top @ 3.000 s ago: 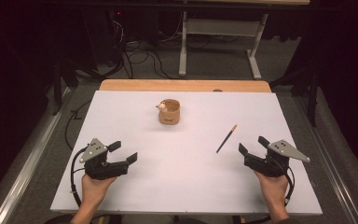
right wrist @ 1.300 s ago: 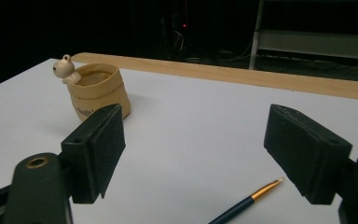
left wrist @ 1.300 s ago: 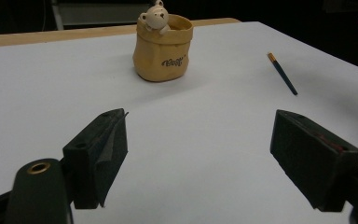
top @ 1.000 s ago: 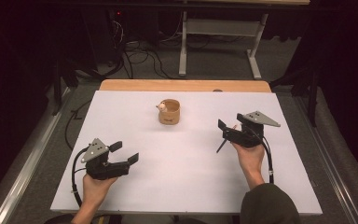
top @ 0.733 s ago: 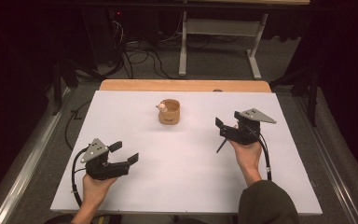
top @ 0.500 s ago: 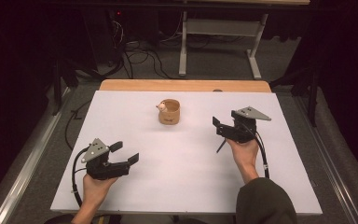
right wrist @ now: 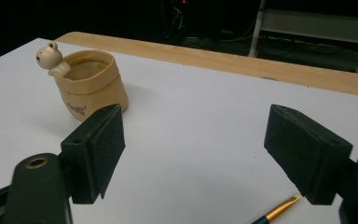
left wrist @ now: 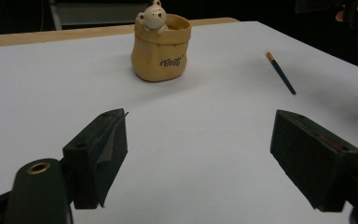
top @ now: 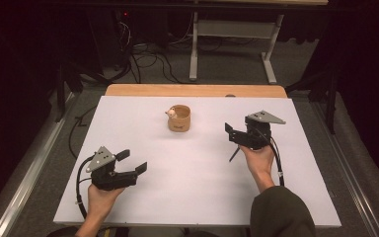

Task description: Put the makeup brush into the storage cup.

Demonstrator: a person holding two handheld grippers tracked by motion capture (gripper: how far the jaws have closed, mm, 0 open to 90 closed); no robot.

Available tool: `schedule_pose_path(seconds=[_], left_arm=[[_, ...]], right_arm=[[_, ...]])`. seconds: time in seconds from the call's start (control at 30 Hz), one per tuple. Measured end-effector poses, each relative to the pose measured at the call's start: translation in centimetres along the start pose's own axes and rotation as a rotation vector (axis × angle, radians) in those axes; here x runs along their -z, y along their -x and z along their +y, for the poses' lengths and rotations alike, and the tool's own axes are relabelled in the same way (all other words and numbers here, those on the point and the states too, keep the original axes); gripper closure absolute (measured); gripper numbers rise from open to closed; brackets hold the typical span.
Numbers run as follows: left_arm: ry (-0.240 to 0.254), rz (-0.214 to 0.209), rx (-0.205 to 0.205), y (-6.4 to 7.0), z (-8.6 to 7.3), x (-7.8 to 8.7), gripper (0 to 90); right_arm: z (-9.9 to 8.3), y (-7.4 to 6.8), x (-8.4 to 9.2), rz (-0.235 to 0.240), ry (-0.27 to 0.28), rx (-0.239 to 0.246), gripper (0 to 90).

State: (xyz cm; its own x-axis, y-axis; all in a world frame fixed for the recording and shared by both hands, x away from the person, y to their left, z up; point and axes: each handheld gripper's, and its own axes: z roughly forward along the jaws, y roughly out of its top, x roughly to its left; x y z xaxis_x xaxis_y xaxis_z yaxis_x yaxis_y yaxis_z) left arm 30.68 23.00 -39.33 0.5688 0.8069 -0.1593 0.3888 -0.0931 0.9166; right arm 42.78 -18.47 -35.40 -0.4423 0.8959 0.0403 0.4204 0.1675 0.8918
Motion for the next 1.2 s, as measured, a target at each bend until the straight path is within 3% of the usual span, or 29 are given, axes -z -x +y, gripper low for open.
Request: schedule_pose_path(seconds=[0.7,0.97,1.2], left_arm=[[0.002,0.001,-0.003,0.1,0.0,0.1,19.1],[0.006,-0.005,-0.005,0.2,0.0,0.1,19.1],[0.012,0.008,0.000,0.2,0.1,0.1,18.7]], right_arm=[[0.3,0.4,0.1,-0.031,-0.116,0.008,24.3],[1.0,0.2,-0.1,-0.055,-0.218,0.027,24.8],[1.4,0.0,0.2,-0.061,-0.254,0.035,24.2]])
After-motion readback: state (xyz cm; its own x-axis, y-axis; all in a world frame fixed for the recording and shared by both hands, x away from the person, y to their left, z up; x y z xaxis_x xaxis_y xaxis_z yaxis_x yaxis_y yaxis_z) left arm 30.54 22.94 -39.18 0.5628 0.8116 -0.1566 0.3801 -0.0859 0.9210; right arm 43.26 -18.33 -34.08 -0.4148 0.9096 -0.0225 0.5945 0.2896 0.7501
